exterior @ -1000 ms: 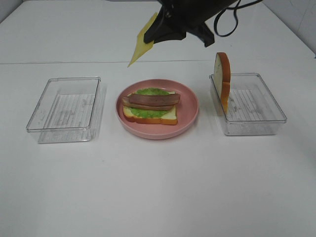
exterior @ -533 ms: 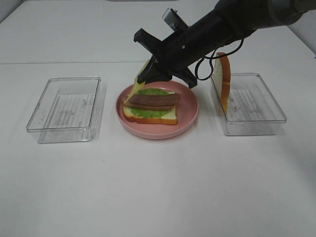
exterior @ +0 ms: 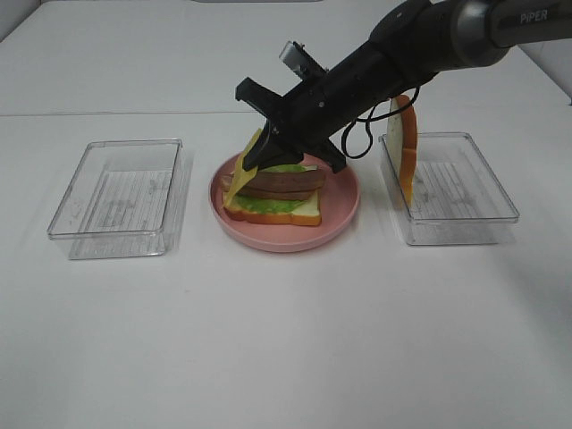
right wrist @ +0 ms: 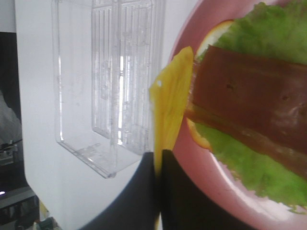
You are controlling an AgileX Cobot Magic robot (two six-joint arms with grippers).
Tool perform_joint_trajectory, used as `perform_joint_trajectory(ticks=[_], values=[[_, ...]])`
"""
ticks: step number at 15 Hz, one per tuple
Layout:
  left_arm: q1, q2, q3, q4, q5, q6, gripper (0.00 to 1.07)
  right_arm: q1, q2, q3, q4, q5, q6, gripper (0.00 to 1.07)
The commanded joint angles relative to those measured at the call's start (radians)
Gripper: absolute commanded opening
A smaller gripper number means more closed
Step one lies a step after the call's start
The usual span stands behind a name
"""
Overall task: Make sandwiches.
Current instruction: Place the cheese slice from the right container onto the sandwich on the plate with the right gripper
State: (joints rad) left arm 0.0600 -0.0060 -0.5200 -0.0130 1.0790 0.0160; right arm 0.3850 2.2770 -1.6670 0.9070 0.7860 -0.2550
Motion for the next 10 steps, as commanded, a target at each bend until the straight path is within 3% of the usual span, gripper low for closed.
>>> perform_joint_trajectory(ticks=[1,3,10], values=[[0.004,-0.014,0.003,-0.003,-0.004,-0.002,0.98,-0.005,0.005,-0.01,-0.118,0.009,0.028,0.0],[0.004,-0.014,0.003,-0.003,-0.004,-0.002,0.98,-0.005,0.005,-0.01,-0.221,-0.02,0.093,0.0],[0.004,-0.014,0.003,-0.002,-0.004,-0.002,0.98,-0.005,0.005,-0.01,-0.266,-0.057,0.112,0.0]])
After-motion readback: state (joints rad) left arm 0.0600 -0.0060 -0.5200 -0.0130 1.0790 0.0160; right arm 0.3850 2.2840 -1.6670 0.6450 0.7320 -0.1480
